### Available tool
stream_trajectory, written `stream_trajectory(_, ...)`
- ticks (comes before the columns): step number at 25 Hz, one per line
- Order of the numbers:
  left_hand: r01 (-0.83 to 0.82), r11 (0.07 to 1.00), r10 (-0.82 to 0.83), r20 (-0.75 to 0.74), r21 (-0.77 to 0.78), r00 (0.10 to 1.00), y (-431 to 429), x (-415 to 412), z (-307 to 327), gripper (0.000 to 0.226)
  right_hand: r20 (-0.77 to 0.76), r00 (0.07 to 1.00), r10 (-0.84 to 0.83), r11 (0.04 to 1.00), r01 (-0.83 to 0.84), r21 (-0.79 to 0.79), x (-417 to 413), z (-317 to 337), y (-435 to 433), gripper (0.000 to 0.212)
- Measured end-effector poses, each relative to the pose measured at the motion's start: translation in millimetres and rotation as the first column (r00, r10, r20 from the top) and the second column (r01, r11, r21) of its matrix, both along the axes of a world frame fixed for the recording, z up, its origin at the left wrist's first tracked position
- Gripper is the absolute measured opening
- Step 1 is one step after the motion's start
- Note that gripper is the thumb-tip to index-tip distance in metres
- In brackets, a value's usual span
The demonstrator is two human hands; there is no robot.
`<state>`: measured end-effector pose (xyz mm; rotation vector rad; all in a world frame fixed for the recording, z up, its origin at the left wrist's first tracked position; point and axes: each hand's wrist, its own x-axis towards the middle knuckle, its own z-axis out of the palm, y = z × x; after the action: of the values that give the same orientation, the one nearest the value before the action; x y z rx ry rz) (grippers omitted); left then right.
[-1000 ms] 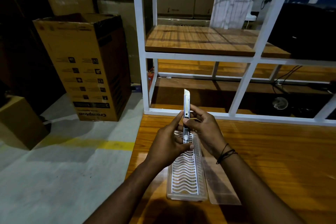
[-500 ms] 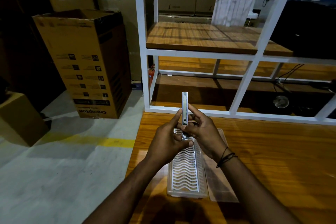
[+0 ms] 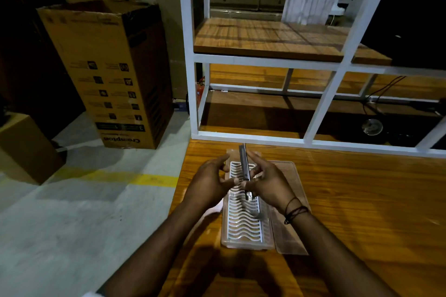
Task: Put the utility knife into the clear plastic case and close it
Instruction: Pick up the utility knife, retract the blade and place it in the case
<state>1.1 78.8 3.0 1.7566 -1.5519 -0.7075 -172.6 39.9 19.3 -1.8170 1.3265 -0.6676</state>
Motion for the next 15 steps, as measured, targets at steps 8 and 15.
stream_trajectory(8, -0.073, 0.973, 0.087, -0.058, 0.218, 0.994, 0, 1, -16, 0.054, -0.357, 0.933, 0.036, 0.999, -0.042, -0.009, 21, -34, 19, 0.071)
stream_trajectory(15, -0.052, 0.966, 0.067, -0.052, 0.252, 0.996, -7, 3, -23, 0.053, -0.456, 0.890, -0.006, 1.000, 0.017, 0.019, 33, -92, -10, 0.053)
